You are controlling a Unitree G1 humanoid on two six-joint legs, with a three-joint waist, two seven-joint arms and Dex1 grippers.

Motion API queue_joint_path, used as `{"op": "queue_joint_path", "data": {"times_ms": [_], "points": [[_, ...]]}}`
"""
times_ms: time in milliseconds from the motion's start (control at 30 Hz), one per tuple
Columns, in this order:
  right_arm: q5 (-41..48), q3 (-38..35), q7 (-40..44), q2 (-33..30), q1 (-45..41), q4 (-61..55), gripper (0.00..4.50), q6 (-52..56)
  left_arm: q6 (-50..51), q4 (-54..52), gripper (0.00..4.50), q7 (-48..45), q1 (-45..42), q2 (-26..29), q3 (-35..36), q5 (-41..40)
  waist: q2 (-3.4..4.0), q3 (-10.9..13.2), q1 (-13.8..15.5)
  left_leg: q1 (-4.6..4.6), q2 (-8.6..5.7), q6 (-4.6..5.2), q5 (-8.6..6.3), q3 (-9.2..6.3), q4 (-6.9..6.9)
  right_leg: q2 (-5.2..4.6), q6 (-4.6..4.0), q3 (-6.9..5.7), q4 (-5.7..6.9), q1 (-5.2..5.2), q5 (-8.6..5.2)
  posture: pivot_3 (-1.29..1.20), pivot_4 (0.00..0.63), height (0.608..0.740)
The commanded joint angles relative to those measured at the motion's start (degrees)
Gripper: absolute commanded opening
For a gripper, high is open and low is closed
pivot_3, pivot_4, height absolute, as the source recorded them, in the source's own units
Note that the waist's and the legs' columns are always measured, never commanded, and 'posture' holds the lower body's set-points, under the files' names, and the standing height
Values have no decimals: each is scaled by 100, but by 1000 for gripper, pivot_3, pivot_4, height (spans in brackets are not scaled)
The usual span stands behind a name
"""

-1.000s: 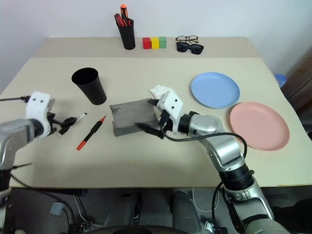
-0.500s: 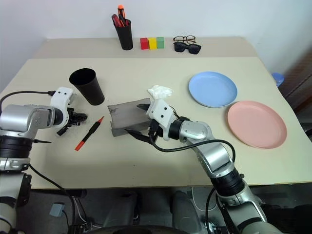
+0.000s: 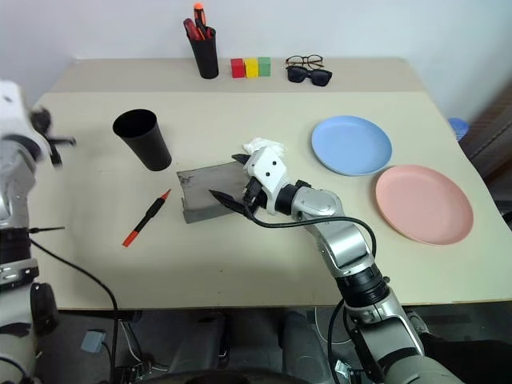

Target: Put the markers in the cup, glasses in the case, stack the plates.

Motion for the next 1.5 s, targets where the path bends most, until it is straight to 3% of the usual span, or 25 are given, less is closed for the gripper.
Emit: {"op": "queue_joint_path", "data": {"times_ms": [33, 133, 333, 733, 833, 933, 1033, 1200, 1300, 1400, 1500], "points": [[-45, -407, -508, 371, -399, 194, 4500, -455, -887, -396, 21, -221, -314, -269, -403, 73, 0, 0, 15, 0, -3, 0, 0, 0, 3, -2, 3, -1, 0, 3, 2, 0, 150, 740], [-92, -600, -784, 565, -597, 423, 4500, -658, -1654, -133, 21, -305, -509, -512, -902, 469, -1, 0, 3, 0, -17, 0, 2, 2, 8, 2, 8, -2, 1, 8, 5, 0, 150, 740], [-145, -551, -815, 580, -467, 361, 4500, -715, -2388, 700, 21, -339, -837, -1072, -1071, 443, -1, 0, -81, 1, -7, 1, 2, 9, 0, 19, 8, -1, 6, -8, 6, 0, 150, 740], [-213, -561, -947, 551, -159, 108, 4500, -680, -2697, 908, 21, -398, -291, -1291, -1270, 707, -1, 0, -183, 2, -7, 2, 3, 8, 4, 19, 8, 0, 13, -8, 6, 0, 150, 740], [-178, -574, -900, 541, -181, 143, 4500, -707, -2700, 819, 1133, -359, -133, -1362, -1270, 714, -1, -1, -180, 1, -7, 2, 3, 8, 5, 17, 8, 0, 14, -7, 6, 0, 150, 740], [-161, -581, -864, 546, -232, 203, 4500, -721, -2621, 704, 2608, -214, -142, -1402, -1190, 698, -1, -1, -180, 1, -7, 2, 3, 7, 6, 18, 8, 0, 14, -7, 6, 0, 150, 740], [-154, -568, -829, 551, -231, 203, 4500, -718, -2472, 272, 2608, -190, -96, -1434, -999, 433, -1, -1, -180, 1, -7, 2, 2, 7, 5, 17, 8, 0, 14, -6, 6, 0, 150, 740], [-146, -584, -755, 479, -161, 141, 4500, -688, -1073, -1638, 2608, -811, 603, -1099, -737, -573, -1, -1, -209, 2, 1, 2, 2, 9, 2, 18, 8, 3, 13, -7, 6, 0, 150, 740], [81, -656, -308, 179, -127, 37, 4500, -523, 778, -2889, 2608, -1086, 1332, -303, -608, -1067, 1, 0, -219, 5, 4, 1, 3, 8, 2, 19, 8, 5, 17, -7, 6, 0, 150, 740], [482, -798, 431, -450, 1, -182, 4500, -220, 3282, -3876, 2608, -1135, 1665, 482, -337, -1978, 2, 1, -177, 6, 3, 3, 2, 1, 3, 19, 8, 2, 17, 1, 5, 0, 150, 740], [700, -783, 957, -908, 86, -322, 4500, -56, 4972, -4275, 2608, -1239, 1603, 691, -227, -2593, 0, 2, -149, 11, 3, 5, 0, -12, 10, 18, 8, -5, 7, 25, 4, 0, 150, 740]]}}
